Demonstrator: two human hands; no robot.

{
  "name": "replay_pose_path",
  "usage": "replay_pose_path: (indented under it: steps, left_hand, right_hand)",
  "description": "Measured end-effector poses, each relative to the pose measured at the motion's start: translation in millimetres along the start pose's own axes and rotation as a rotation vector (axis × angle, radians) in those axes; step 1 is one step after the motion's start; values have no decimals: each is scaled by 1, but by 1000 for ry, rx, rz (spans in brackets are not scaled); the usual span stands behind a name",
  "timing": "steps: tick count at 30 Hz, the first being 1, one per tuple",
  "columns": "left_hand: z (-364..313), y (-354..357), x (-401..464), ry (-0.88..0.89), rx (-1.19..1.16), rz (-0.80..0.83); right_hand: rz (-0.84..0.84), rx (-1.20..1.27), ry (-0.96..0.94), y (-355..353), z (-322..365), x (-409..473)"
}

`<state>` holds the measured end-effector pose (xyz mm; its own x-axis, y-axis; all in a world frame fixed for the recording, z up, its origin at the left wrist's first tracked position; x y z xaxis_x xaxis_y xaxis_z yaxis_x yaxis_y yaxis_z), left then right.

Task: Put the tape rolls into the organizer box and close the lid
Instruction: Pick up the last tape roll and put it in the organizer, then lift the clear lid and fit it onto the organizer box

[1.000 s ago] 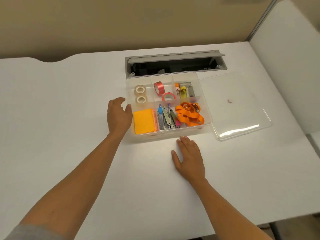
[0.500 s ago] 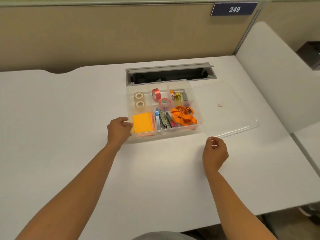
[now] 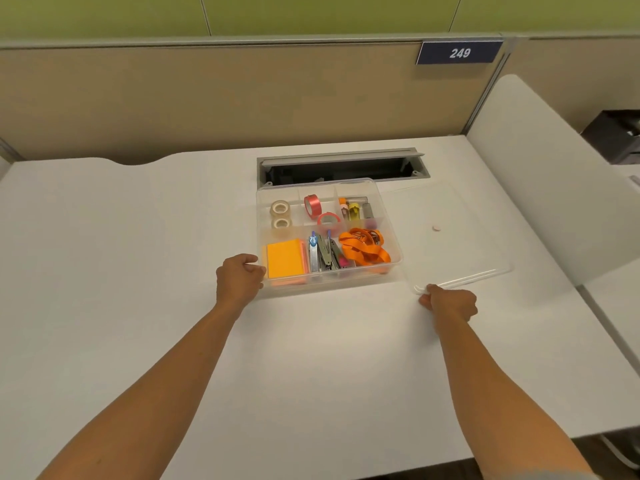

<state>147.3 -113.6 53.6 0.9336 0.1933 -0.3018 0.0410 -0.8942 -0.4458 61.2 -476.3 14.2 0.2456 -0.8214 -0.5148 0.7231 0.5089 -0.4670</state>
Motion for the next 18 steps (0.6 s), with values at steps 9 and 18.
replay_pose_path:
  steps: [9,18]
  left_hand:
    - [-1,0,2,1,3,-2]
    - [5,-3,7,13,-26,45]
  right_hand:
    - [39,243,61,-4,-2,-6]
    - [280,602,-16,-14,11,-7]
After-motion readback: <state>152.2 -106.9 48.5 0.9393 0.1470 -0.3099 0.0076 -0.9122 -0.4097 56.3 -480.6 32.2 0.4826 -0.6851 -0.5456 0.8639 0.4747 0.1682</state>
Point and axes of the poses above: each hand's wrist, its own x-axis towards the middle knuckle, its own y-axis out of the palm, z = x × y, the point moved 1 cm from there along x, towards the middle knuckle, and after that the axes turned 1 degree about -x, right-handed, at the moved point
